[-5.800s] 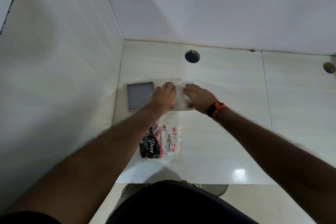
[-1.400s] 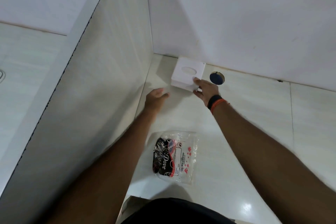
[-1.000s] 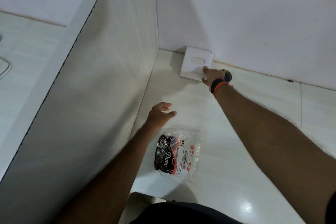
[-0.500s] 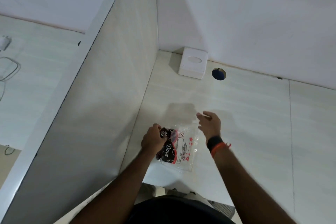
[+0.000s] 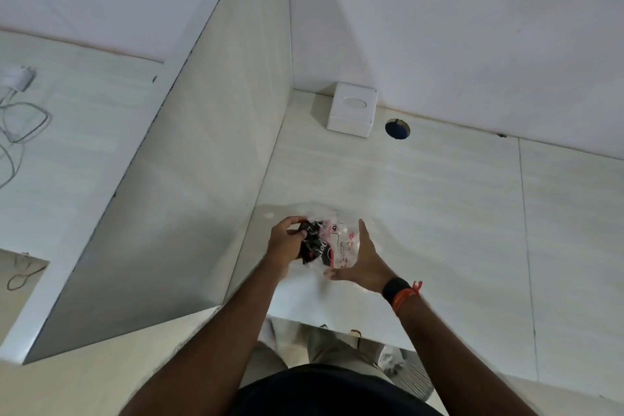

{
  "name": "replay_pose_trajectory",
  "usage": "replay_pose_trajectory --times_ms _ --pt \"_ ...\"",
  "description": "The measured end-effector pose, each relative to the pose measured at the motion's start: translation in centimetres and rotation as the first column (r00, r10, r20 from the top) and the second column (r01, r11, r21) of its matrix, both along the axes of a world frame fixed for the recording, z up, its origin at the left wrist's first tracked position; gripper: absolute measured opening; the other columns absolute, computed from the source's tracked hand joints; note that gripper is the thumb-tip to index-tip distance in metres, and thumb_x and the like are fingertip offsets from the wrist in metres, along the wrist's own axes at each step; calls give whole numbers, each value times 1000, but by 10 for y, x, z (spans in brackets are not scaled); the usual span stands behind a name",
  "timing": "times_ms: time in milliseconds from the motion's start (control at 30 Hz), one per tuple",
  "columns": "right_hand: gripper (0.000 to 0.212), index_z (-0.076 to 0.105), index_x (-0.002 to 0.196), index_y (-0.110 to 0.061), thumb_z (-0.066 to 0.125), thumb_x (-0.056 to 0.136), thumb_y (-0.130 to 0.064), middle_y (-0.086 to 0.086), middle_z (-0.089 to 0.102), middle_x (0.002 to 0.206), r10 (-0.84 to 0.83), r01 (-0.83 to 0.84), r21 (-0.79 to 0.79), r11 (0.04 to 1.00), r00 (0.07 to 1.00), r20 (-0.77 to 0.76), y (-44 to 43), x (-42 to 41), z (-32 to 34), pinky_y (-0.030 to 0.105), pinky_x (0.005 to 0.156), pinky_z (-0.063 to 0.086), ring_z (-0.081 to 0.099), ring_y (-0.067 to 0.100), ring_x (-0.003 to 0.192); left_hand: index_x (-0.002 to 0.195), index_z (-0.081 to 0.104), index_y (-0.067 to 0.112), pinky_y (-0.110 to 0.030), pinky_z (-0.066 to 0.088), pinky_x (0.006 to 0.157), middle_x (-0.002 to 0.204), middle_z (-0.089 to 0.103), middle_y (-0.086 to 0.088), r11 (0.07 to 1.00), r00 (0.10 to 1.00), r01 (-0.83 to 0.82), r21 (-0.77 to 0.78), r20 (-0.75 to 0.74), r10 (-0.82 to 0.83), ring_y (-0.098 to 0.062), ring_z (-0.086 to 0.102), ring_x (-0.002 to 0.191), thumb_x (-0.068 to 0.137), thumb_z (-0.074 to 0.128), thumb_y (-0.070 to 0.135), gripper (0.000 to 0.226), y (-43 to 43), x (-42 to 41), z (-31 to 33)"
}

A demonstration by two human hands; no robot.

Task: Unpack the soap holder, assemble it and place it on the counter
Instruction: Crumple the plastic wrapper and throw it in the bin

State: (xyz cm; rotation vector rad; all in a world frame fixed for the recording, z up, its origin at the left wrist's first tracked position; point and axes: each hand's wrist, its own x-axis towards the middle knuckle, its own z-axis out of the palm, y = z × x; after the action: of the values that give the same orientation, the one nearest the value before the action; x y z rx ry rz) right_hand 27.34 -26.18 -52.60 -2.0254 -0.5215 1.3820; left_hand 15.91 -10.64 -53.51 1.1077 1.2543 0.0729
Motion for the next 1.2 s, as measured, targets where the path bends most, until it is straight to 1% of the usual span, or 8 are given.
replay_pose_trajectory --times_ms 167,300,433,533,733,933,1033,1200 --pt "151 -25 151 -34 95 59 -28 4 0 166 -215 225 120 967 972 -90 0 -20 23 53 111 39 27 33 147 116 71 8 -21 42 50 95 74 -13 973 982 156 -170 134 -134 -21 66 72 91 56 -2 31 -4 -9 26" --pt "134 -9 156 -28 90 67 -14 1 22 161 -316 332 188 924 942 -113 -2 -46 41 39 96 51 68 16 105 112 72 8 -16 44 47 90 74 -6 927 951 273 -256 217 -221 -7 64 61 92 53 -3 30 -7 -26 44" --pt "67 52 125 -30 86 72 -8 -2 54 135 -401 401 300 866 914 -62 -2 -81 64 25 78 55 66 5 98 115 70 5 -38 57 81 99 74 -12 894 910 379 -240 274 -312 -23 70 82 95 47 -2 32 -5 -49 57" --pt "46 65 110 -24 84 73 -5 12 67 122 -476 475 390 789 874 -102 -4 -100 78 29 73 59 70 20 97 118 62 12 -33 53 70 102 66 -9 880 882 471 -64 39 -470 -20 58 86 93 59 13 25 -8 -63 64" --pt "24 72 108 -9 75 84 -10 16 71 111 -561 543 433 719 822 -99 -14 -123 97 49 86 59 70 30 99 106 70 4 -27 58 61 99 70 -13 815 851 518 -260 254 -460 -22 68 75 92 57 12 21 -26 -87 90" --pt "14 75 98 -7 73 86 -12 11 75 97 -696 633 455 627 717 -39 -29 -129 110 30 75 55 69 20 86 115 66 -3 -38 60 85 106 67 -20 776 865 400 -488 480 -145 -38 63 106 90 64 27 39 -31 -88 104" --pt "11 75 95 -7 73 86 -13 7 75 93 -704 595 466 655 705 88 -37 -134 113 25 75 54 69 17 84 115 70 6 -43 55 94 104 71 -16 783 825 492 -380 490 -281 -34 67 100 88 69 35 41 -38 -86 109" --pt "8 78 85 -16 71 85 -12 -1 76 84 -717 568 486 664 668 198 -51 -141 110 25 73 53 69 15 79 112 69 13 -32 58 71 102 71 -13 814 820 502 -292 459 -340 -29 70 82 89 69 18 23 -54 -84 113"
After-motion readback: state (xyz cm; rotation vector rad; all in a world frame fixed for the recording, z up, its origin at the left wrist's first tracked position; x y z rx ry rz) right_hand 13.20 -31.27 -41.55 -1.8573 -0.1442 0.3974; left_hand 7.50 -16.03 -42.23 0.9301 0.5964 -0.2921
